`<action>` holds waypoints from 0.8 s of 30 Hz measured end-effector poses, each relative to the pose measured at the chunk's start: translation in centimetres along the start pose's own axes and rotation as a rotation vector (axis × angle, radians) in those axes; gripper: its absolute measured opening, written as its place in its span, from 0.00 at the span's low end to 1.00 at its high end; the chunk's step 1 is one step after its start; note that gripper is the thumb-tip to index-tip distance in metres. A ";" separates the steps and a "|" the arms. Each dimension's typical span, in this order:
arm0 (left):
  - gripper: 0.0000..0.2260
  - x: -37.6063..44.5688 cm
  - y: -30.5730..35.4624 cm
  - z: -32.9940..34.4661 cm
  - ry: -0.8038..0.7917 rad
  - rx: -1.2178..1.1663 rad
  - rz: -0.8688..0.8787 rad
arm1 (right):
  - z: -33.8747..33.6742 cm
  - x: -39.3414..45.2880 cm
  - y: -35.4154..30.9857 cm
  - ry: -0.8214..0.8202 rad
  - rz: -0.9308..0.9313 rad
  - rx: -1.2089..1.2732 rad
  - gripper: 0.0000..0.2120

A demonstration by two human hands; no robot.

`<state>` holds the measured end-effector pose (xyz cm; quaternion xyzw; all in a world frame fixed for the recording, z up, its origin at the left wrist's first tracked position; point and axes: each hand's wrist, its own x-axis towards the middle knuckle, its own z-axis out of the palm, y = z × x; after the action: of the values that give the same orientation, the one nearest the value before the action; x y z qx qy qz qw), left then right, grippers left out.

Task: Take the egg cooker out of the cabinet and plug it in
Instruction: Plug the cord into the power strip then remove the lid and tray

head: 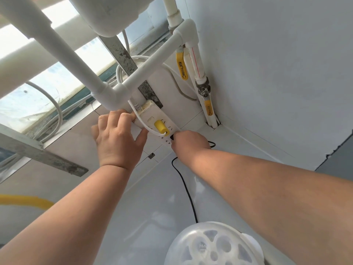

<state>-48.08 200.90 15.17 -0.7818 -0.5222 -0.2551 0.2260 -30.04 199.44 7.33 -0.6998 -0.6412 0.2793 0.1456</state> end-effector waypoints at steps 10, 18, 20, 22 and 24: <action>0.39 -1.1 0.1 -4.0 -0.371 -0.090 -0.035 | -3.2 -2.9 1.6 -0.108 -0.062 -0.003 0.29; 0.35 -5.7 1.2 -8.4 -0.466 -0.364 -0.398 | -4.4 -9.5 5.2 0.113 -0.093 0.191 0.26; 0.32 -7.5 1.6 -10.4 -0.451 -0.463 -0.550 | -4.7 -12.0 5.8 0.137 -0.078 0.309 0.24; 0.28 -9.5 2.3 -12.6 -0.409 -0.518 -0.672 | -5.2 -14.6 6.1 0.142 -0.042 0.409 0.20; 0.24 -11.7 3.2 -14.7 -0.361 -0.588 -0.763 | -5.6 -17.1 6.5 0.146 -0.033 0.538 0.15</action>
<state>-51.27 182.42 18.76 -0.5977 -0.7071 -0.3166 -0.2063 -21.87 182.66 11.68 -0.6437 -0.5432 0.3858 0.3765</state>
